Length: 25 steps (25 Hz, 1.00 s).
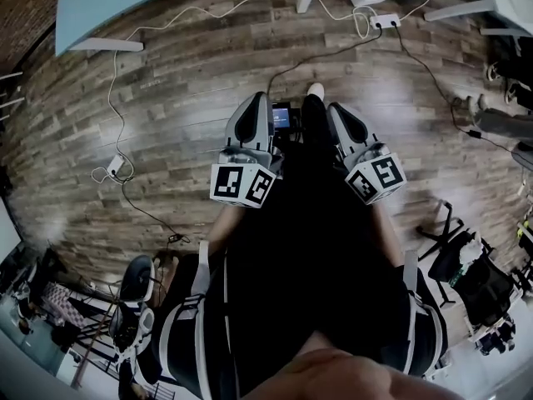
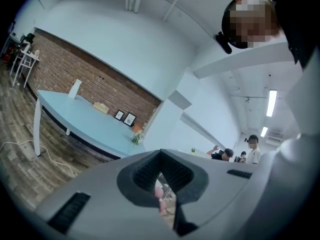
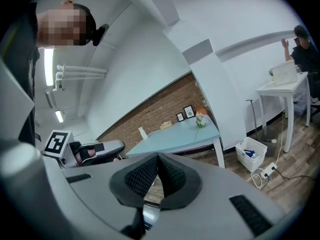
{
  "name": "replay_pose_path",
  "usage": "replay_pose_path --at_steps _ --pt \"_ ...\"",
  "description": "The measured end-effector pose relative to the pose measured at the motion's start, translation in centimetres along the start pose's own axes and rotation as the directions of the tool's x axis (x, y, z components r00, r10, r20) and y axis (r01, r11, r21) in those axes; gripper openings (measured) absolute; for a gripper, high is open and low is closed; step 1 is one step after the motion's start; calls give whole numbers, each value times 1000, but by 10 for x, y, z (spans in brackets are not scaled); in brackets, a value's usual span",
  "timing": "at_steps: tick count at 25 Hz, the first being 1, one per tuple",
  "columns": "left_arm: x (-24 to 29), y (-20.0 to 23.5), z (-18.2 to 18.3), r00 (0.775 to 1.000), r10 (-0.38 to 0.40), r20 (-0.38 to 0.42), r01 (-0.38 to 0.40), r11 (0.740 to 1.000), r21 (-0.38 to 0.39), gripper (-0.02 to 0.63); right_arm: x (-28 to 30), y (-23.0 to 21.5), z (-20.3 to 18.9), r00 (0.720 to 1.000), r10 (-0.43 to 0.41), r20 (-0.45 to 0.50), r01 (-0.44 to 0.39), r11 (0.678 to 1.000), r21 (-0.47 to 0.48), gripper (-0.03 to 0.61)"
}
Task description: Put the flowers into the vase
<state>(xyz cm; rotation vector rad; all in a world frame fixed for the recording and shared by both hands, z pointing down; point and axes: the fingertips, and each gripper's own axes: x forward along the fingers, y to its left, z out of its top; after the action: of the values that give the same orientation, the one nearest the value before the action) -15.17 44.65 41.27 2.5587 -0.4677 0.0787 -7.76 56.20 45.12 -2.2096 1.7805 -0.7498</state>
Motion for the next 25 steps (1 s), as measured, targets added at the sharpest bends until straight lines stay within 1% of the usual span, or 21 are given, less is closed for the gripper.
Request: replay_pose_path --at_steps 1,4,6,12,15,18,21,22,25 --pt "9 -12 -1 1000 -11 -2 11 1000 20 46 4 -7 5 1000 11 6 -11 1000 5 18" --pt "36 -45 -1 999 -42 -2 41 992 116 46 15 -26 30 998 50 41 -50 999 2 18" --pt "57 -52 6 999 -41 10 39 988 149 46 24 -39 49 995 76 66 -75 997 -12 18" --pt "110 -61 23 997 37 63 -46 987 152 46 33 -82 85 992 111 66 -109 993 -37 18" --pt "131 -72 25 996 55 65 -65 982 175 46 30 -105 101 990 111 91 -111 994 -2 18" --pt "146 -87 16 997 64 42 -72 975 211 46 32 -124 104 988 127 83 -130 991 33 18" --pt "158 -94 13 994 102 41 -109 957 270 46 43 -134 105 981 186 52 -189 981 50 18" --pt "161 -91 15 992 114 46 -122 954 274 46 48 -136 106 979 200 45 -202 978 58 18" --pt "165 -73 22 985 161 63 -172 955 243 46 57 -141 103 978 205 26 -207 975 78 18"
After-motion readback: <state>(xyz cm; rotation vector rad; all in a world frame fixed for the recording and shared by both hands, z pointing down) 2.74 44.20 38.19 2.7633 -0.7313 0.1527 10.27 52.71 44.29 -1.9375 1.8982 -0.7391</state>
